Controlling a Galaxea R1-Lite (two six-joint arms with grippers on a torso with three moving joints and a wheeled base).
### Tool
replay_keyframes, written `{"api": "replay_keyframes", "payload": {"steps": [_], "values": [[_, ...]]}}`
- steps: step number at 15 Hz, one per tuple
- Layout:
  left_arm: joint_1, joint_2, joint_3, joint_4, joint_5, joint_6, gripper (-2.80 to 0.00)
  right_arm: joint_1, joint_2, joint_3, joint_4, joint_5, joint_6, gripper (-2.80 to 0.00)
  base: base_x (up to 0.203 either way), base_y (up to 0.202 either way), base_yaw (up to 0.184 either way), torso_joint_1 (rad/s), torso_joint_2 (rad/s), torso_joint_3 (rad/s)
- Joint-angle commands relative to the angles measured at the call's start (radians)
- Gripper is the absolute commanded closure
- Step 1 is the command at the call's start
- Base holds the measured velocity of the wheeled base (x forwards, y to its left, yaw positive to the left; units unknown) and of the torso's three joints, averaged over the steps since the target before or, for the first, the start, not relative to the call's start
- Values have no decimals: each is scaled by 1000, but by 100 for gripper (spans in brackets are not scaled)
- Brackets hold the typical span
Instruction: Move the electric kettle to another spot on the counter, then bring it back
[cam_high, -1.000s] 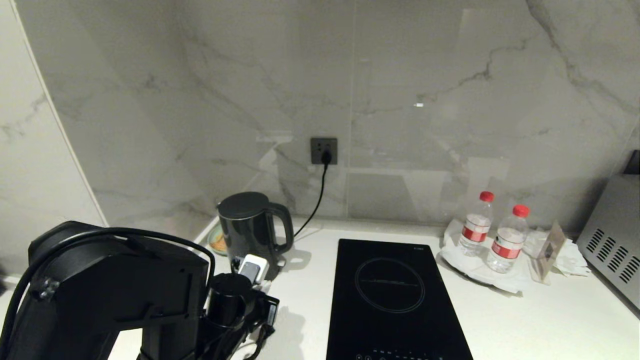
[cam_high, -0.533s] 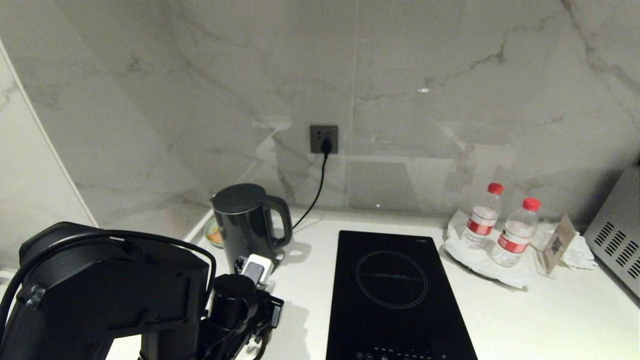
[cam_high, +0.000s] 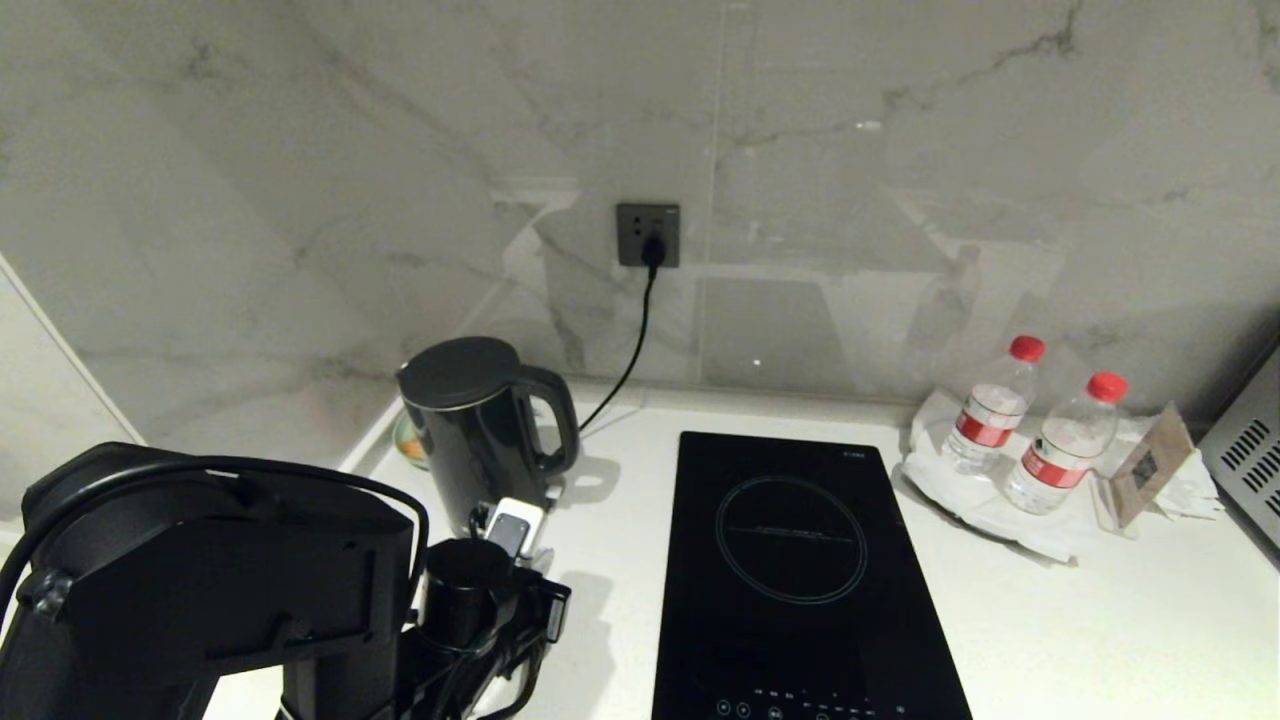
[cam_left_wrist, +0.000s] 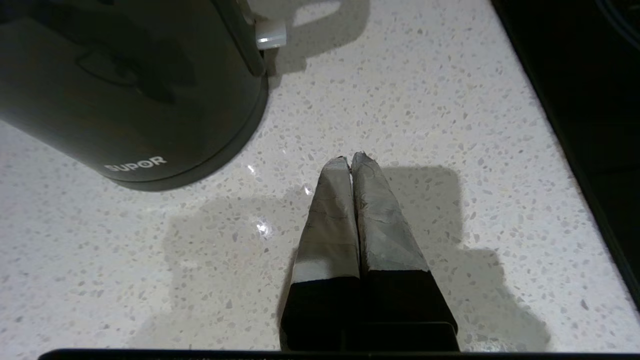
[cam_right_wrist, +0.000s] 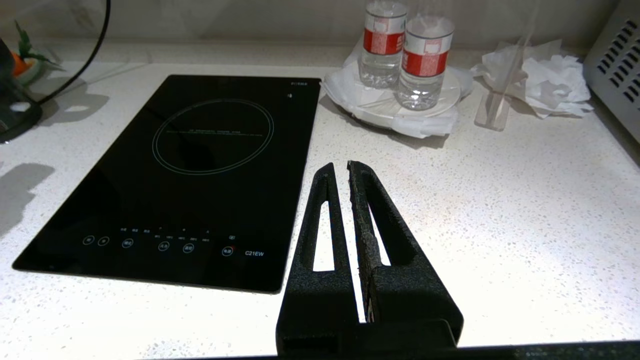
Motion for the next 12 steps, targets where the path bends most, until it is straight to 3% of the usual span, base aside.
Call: {"api": "replay_keyframes", "payload": {"steps": [1, 6, 8, 11, 12], "values": [[0, -1, 0, -9, 2, 0, 0, 0, 0, 0, 0, 0, 0, 0, 0, 0, 0, 9, -1, -200], [1, -7, -1, -9, 5, -1, 0, 0, 0, 0, 0, 0, 0, 0, 0, 0, 0, 3, 3, -156], [-7, -4, -52, -9, 7, 5, 0, 0, 0, 0, 0, 0, 0, 0, 0, 0, 0, 2, 1, -22], [-34, -1, -120, 7, 97, 9, 0, 0, 0, 0, 0, 0, 0, 0, 0, 0, 0, 0, 0, 0], [-48, -1, -132, 8, 97, 9, 0, 0, 0, 0, 0, 0, 0, 0, 0, 0, 0, 0, 0, 0]]}}
